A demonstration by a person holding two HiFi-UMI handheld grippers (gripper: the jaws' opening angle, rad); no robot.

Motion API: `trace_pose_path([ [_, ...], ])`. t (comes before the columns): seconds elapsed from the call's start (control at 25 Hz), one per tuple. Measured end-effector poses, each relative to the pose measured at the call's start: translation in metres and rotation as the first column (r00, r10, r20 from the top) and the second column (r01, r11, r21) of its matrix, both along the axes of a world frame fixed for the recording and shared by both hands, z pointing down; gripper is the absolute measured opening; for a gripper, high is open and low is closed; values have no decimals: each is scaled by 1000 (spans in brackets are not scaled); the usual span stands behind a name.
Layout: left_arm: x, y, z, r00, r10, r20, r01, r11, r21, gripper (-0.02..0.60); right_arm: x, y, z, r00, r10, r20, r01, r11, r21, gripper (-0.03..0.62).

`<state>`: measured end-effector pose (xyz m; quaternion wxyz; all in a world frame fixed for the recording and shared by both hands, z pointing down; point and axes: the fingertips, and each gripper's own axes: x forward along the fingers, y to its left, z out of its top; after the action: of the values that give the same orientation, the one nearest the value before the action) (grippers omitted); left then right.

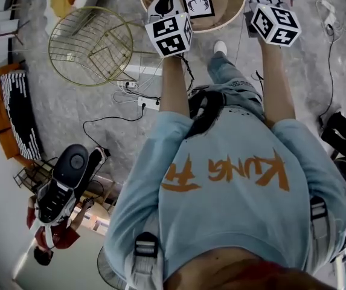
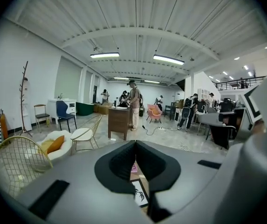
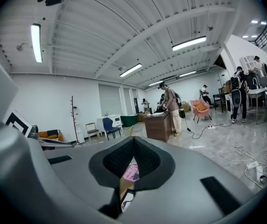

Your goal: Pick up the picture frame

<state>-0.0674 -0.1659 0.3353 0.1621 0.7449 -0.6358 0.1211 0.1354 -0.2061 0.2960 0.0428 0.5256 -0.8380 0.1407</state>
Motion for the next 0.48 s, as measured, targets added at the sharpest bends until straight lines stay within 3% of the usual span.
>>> trace_pose_path([
  [0.28,18,-34,4,999,-42,-4,42,999,-7,20,11,-44,6,999,-52,11,52,999,-9,-3],
  [0.48,39,-55,2,999,-32,12,33,999,-26,20,33,-69,7,998,-40,46,41,999,-25,-3],
])
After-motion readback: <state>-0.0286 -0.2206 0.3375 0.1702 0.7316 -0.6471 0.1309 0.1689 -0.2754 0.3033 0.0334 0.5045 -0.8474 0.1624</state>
